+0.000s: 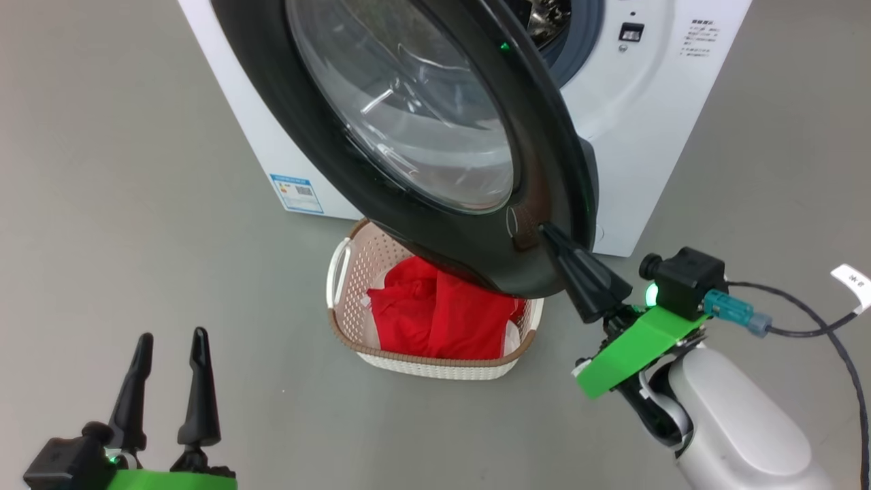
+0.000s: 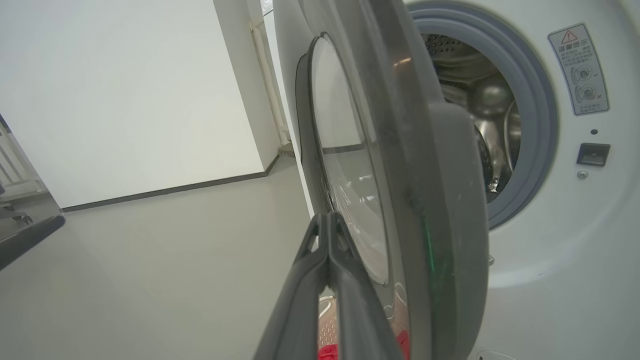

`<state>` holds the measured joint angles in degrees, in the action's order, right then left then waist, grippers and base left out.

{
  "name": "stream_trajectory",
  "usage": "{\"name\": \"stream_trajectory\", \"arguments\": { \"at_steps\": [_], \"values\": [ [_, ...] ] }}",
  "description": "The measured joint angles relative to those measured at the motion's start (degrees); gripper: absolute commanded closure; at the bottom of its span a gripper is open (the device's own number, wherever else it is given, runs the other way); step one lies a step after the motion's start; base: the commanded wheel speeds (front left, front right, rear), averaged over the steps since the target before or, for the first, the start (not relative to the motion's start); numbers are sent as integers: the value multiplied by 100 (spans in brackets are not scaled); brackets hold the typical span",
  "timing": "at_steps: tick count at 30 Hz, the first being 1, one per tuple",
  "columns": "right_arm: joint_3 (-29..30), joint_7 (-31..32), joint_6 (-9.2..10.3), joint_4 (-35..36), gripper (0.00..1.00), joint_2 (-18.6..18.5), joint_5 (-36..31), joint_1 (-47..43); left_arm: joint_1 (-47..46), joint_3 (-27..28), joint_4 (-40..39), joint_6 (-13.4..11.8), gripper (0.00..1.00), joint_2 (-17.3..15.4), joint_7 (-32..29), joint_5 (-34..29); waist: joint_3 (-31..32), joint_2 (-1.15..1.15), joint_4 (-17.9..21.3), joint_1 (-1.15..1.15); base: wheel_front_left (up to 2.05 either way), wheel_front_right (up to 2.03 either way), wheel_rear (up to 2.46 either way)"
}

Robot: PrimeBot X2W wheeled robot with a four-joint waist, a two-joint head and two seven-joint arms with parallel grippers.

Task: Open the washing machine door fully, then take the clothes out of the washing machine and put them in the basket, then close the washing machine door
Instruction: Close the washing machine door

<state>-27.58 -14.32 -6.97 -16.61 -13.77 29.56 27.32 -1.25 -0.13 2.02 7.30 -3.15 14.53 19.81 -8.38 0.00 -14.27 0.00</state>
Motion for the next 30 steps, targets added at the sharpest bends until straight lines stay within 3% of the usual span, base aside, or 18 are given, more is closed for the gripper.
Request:
{"name": "stream_trajectory", "arguments": {
  "at_steps": [20, 30],
  "values": [
    [321, 0, -18, -382, 100, -202, -16, 369, -240, -90, -46, 0, 0, 19, 1, 56, -543, 0, -116, 0, 0, 0, 0],
    [441, 0, -19, -620, 100, -515, -59, 991, -511, -179, -108, 1, 0, 16, 1, 78, -901, 0, -143, 0, 0, 0, 0]
  ]
}}
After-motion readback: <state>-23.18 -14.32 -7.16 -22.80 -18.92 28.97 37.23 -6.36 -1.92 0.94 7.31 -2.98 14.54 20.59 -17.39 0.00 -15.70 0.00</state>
